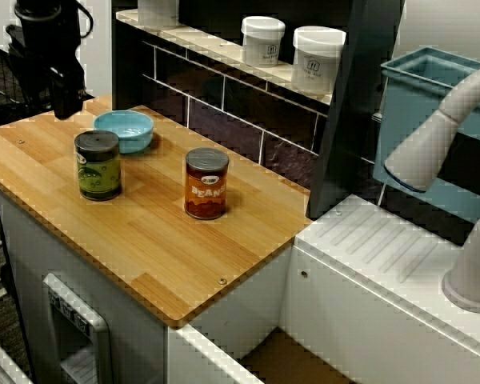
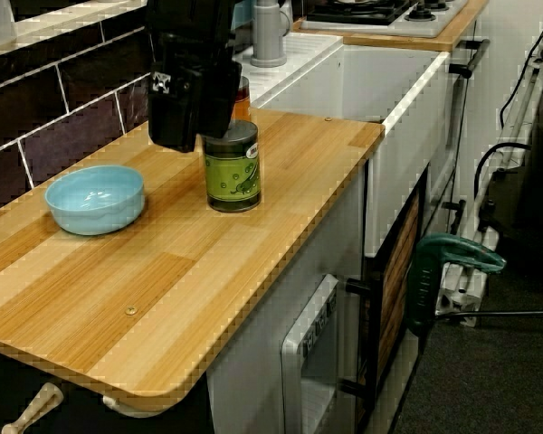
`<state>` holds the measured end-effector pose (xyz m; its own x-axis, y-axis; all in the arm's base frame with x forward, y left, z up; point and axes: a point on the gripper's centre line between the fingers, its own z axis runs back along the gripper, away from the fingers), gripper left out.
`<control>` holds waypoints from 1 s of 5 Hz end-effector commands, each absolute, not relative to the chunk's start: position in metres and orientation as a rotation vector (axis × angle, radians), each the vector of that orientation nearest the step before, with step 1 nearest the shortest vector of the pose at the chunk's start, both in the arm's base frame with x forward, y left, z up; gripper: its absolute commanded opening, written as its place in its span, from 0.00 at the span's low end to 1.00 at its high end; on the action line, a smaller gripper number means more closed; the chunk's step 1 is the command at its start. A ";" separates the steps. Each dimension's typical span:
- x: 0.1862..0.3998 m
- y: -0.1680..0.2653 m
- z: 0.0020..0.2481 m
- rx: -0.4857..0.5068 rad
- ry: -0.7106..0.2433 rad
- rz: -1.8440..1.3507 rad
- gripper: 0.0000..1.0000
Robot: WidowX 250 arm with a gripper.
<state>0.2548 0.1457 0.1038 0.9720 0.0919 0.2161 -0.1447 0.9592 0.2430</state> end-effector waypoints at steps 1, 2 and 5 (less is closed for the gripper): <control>0.260 0.152 0.098 0.302 -0.198 0.068 1.00; 0.255 0.151 0.098 0.271 -0.177 0.055 1.00; 0.244 0.094 0.094 0.182 -0.154 0.048 1.00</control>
<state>0.2421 0.0882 0.0801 0.9922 0.0468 0.1155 -0.0650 0.9851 0.1592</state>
